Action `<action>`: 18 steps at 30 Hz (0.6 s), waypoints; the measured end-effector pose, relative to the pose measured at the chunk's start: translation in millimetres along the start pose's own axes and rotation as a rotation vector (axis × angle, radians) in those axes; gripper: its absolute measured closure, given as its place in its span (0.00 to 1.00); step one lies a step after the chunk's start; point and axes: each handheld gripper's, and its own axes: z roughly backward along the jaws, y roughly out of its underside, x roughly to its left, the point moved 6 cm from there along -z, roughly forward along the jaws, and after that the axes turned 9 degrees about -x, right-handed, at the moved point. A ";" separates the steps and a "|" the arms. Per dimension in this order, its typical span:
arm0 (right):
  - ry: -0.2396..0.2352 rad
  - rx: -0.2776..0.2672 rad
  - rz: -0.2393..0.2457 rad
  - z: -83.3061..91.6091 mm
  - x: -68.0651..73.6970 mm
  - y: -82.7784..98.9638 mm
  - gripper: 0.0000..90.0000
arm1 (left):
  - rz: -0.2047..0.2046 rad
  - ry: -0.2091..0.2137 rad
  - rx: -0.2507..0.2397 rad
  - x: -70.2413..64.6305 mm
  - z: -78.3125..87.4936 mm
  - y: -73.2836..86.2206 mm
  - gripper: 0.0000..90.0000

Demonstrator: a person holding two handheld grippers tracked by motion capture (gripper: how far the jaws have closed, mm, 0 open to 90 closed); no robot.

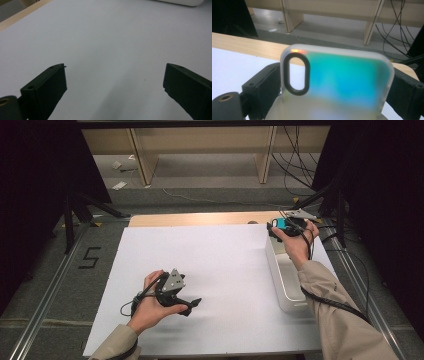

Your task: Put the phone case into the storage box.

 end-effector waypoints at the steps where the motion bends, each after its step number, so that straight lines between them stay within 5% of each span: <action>1: 0.000 0.001 -0.001 0.0 -0.2 0.2 0.09 | 0.000 0.000 0.000 0.0 0.0 0.0 0.05; 18: 0.010 -0.040 -0.006 7.4 -2.3 -13.6 0.07 | -0.001 0.002 0.003 -0.2 0.0 0.1 0.05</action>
